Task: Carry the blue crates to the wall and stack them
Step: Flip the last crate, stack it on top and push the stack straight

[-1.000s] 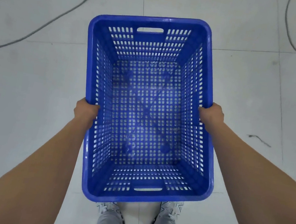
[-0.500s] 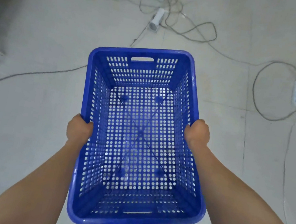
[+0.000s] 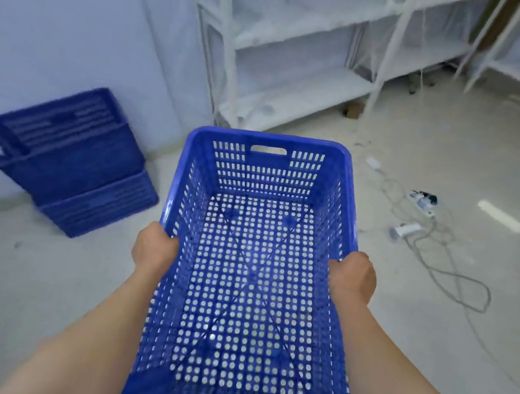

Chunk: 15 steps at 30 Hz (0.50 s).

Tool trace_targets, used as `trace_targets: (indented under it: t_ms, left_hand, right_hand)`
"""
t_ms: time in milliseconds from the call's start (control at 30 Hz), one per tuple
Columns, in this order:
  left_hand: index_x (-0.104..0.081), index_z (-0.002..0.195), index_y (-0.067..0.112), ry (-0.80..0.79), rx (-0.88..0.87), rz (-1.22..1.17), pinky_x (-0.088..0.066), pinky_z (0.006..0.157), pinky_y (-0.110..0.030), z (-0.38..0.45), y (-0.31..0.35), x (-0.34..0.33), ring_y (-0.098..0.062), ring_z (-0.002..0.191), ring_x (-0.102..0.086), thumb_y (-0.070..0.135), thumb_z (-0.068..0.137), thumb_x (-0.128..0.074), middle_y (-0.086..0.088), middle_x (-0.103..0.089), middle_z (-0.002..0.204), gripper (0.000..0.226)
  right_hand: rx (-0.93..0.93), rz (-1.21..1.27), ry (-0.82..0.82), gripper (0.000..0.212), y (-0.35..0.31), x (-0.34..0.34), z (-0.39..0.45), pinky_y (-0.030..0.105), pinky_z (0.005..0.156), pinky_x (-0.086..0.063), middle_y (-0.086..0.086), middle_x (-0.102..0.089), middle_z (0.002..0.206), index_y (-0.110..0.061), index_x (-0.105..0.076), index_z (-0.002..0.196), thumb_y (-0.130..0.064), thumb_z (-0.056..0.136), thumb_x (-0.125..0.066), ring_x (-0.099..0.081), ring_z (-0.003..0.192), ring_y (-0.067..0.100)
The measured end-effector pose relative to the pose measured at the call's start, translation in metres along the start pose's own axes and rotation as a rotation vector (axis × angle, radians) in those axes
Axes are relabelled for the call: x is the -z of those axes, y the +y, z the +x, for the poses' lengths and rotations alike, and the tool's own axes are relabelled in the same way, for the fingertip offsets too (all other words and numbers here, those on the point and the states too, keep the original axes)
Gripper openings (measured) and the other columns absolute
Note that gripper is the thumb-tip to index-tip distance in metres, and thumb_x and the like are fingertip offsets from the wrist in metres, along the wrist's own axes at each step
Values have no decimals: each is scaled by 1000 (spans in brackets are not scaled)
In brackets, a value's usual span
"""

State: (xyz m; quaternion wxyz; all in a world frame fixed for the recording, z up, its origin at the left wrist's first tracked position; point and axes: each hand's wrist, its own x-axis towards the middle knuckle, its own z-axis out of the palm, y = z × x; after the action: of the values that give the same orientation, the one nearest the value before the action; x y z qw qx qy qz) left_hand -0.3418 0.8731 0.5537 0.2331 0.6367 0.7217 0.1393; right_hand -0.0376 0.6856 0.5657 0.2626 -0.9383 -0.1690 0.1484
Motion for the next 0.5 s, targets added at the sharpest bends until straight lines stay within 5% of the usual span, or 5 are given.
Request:
trace_targets:
  t_ms: [200, 500]
  left_hand:
    - [-65, 98, 4, 177, 200, -104, -46, 69, -35, -69, -72, 105, -37, 91, -65, 19, 84, -61, -16, -68, 98, 21]
    - [-64, 90, 9, 358, 306, -222, -57, 70, -38, -129, -185, 211, -33, 80, -67, 23, 83, -67, -10, -70, 92, 16]
  right_hand:
    - [283, -72, -37, 22, -74, 12, -62, 29, 57, -44, 13, -69, 82, -3, -62, 88, -24, 80, -67, -57, 64, 28]
    - [494, -68, -115, 20, -140, 9, -188, 25, 49, -37, 2, -53, 66, -6, -57, 85, -25, 82, -65, -49, 53, 20]
